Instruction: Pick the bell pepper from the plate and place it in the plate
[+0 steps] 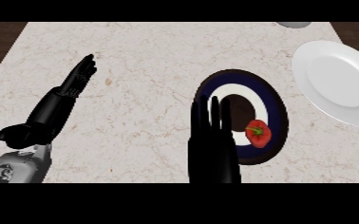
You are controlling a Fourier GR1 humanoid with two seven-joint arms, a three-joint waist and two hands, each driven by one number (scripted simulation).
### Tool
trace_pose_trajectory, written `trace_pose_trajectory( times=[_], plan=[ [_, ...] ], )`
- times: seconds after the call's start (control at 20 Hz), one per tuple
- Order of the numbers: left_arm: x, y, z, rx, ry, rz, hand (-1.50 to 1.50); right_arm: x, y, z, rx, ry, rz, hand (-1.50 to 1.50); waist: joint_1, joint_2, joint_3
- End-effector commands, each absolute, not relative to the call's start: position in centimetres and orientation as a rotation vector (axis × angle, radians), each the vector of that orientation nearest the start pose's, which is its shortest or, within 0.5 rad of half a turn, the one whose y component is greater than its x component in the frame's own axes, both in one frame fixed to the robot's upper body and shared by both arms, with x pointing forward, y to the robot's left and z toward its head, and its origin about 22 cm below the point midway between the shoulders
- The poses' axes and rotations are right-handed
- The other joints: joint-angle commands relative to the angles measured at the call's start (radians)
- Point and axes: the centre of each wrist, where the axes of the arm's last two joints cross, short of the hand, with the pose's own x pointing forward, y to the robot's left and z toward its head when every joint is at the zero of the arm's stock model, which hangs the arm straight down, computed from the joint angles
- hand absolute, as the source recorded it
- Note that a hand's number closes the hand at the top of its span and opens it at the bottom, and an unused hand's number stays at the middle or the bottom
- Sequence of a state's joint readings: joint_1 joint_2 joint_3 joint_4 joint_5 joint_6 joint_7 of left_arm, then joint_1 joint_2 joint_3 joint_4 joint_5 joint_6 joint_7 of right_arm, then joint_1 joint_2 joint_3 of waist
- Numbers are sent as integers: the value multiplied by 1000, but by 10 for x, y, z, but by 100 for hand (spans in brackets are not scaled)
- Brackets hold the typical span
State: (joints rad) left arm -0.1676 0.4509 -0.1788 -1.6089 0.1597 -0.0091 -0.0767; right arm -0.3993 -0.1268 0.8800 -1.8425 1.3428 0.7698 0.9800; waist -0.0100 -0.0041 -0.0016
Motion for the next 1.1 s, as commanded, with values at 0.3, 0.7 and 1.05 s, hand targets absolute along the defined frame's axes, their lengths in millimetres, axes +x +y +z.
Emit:
trace_pose_trajectory(
  times=[0.3, 0.7, 1.05],
  plan=[
    [290, 259, 79, 28, -1782, -449, 0, 208, -48, 107, -1508, -677, 1601, -150, 4, 4, 1],
    [277, 271, 81, 28, -1772, -438, 0, 219, -90, 91, -1510, -565, 1601, -150, 8, 3, 2],
    [285, 277, 83, 13, -1779, -448, 0, 214, -79, 43, -1484, -486, 1611, -150, 9, 4, 2]
  ],
)
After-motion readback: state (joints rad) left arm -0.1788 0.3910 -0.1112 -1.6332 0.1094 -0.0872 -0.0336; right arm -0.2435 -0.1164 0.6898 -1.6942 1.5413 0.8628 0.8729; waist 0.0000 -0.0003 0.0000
